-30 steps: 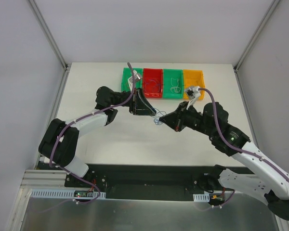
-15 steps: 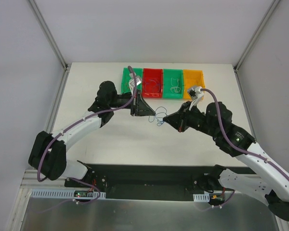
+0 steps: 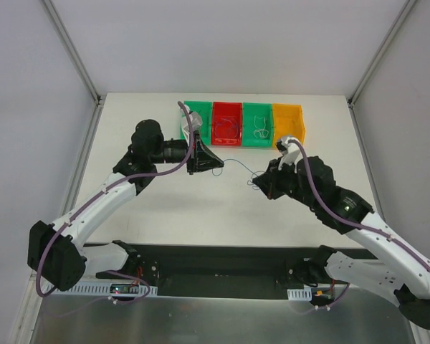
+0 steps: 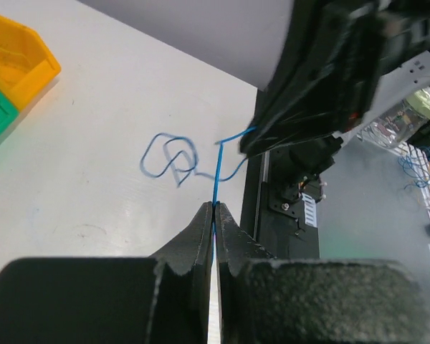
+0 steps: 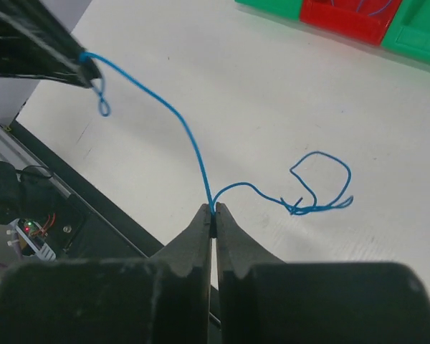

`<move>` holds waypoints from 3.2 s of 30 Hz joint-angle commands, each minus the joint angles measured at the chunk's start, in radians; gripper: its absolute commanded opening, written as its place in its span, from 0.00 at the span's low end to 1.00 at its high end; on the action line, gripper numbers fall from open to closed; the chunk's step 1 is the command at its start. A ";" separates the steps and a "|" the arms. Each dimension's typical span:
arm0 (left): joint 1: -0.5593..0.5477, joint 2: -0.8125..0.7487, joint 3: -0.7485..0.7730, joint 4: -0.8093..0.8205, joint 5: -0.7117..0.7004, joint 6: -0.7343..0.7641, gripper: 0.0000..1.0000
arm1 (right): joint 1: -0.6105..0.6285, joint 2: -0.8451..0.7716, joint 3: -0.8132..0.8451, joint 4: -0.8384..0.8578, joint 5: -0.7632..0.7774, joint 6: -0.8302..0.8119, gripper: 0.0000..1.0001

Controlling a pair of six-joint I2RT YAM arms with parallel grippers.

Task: Untangle the cables

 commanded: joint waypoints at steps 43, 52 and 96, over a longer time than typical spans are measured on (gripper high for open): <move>-0.014 -0.095 0.011 0.071 0.058 -0.017 0.00 | 0.032 0.200 -0.016 0.473 -0.190 -0.023 0.44; -0.014 -0.147 0.010 0.062 0.042 -0.002 0.00 | 0.052 0.263 -0.128 0.637 -0.151 -0.010 0.25; 0.109 -0.357 -0.090 0.209 0.018 0.002 0.00 | -0.078 0.287 -0.389 0.726 -0.239 -0.063 0.58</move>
